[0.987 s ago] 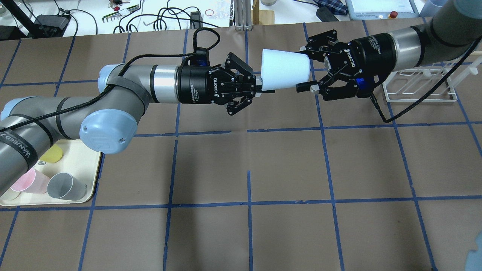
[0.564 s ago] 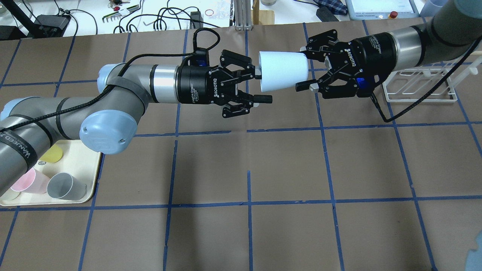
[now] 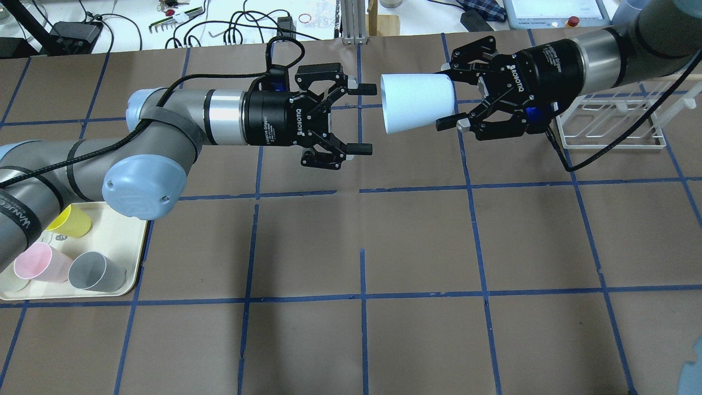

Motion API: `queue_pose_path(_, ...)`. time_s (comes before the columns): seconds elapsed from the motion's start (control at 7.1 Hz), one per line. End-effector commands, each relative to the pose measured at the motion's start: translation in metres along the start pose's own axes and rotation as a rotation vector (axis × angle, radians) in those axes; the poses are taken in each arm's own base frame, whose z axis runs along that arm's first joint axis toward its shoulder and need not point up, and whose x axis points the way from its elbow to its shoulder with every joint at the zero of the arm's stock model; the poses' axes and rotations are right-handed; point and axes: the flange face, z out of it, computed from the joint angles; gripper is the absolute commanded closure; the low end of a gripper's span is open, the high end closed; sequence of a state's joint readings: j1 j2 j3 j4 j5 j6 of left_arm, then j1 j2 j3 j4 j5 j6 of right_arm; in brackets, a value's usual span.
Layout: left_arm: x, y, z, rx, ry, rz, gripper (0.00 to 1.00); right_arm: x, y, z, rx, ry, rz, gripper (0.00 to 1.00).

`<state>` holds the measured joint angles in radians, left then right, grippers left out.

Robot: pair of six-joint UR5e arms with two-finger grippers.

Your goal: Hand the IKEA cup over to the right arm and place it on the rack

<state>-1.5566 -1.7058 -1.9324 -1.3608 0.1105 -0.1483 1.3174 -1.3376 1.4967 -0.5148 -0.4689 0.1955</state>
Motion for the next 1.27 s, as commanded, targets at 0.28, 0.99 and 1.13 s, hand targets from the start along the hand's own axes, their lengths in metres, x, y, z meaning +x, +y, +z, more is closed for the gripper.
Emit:
queue_pose_path(0.28, 0.002, -0.026, -0.094, 0.323, -0.416, 0.028, 0.00, -0.009, -0.010, -0.035, 0.314, 0.259, -0.281, 0.82)
queue_pose_path(0.99, 0.070, 0.005, -0.151, 0.500, -1.175, 0.278, 0.00, -0.036, -0.003, -0.107, 0.923, 0.670, -0.530, 1.00)
queue_pose_path(1.13, 0.081, 0.025, -0.148, 0.501, -1.298, 0.285, 0.00, -0.046, 0.000, -0.124, 1.067, 0.723, -0.569, 1.00)
